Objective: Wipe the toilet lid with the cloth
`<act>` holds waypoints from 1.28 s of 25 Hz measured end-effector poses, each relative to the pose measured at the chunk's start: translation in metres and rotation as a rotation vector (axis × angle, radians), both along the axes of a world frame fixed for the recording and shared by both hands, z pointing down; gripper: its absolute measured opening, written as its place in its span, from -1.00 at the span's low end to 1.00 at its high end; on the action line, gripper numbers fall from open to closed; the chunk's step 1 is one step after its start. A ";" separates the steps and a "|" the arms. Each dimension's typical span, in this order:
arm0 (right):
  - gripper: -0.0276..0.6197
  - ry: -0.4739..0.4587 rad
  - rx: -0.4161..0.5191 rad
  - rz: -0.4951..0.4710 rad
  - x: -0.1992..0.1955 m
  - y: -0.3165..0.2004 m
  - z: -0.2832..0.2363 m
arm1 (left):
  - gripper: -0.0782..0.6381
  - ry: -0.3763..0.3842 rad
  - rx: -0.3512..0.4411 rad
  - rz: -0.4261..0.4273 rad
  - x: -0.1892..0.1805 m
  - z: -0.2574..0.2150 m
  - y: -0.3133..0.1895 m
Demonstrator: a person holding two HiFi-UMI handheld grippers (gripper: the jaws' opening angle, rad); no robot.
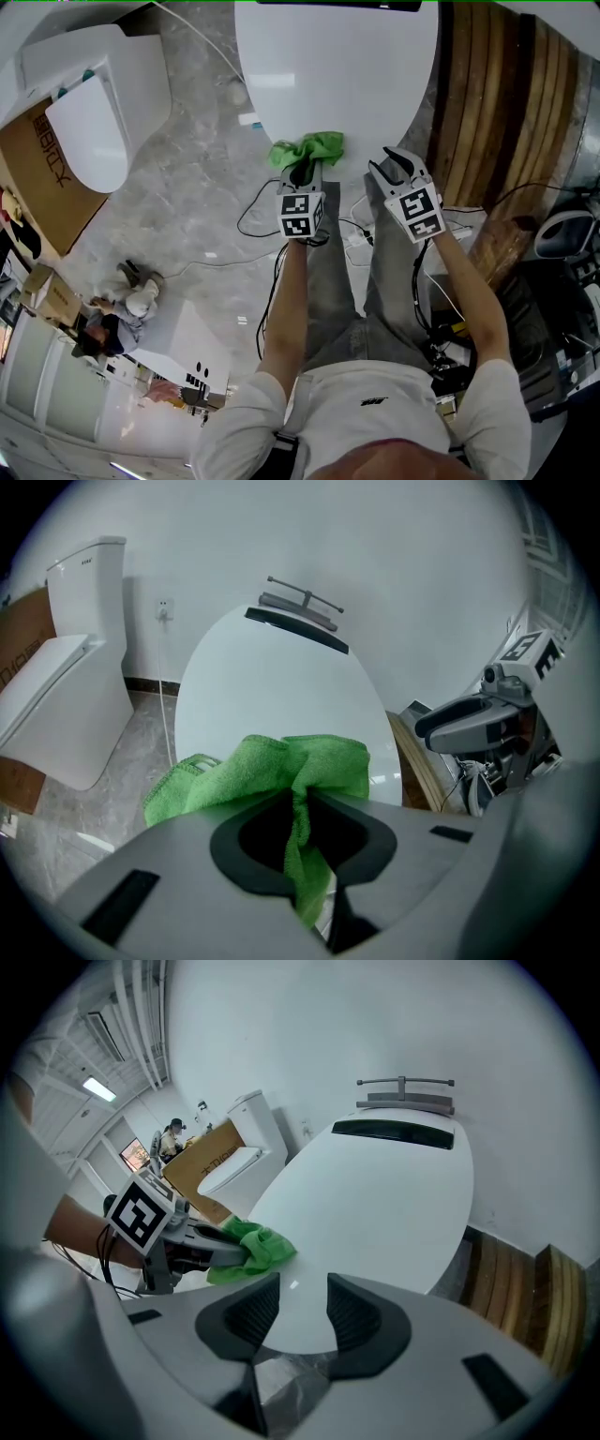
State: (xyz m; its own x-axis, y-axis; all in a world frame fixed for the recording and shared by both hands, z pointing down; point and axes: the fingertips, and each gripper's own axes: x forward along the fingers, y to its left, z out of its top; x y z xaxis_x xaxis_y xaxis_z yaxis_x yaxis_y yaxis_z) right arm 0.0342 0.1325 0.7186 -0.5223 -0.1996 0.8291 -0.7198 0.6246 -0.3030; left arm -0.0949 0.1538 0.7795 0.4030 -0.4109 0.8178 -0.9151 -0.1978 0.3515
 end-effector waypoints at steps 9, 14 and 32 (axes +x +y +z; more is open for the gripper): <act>-0.39 0.006 0.015 0.012 0.025 0.009 -0.008 | -0.60 0.052 -0.047 0.022 0.045 0.002 0.019; -0.39 0.005 0.027 0.030 0.038 0.010 -0.023 | -0.60 0.083 -0.052 0.076 0.075 -0.010 0.021; -0.39 -0.042 0.280 0.221 0.051 -0.071 -0.234 | -0.60 0.110 0.281 0.215 0.088 -0.245 -0.087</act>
State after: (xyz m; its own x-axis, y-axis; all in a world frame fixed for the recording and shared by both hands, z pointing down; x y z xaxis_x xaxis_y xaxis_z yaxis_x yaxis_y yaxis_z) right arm 0.0853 0.0617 0.4843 -0.4735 -0.5282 0.7049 -0.8374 0.5181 -0.1743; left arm -0.0073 0.0671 0.5342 0.5833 -0.5098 0.6323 -0.8022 -0.4838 0.3500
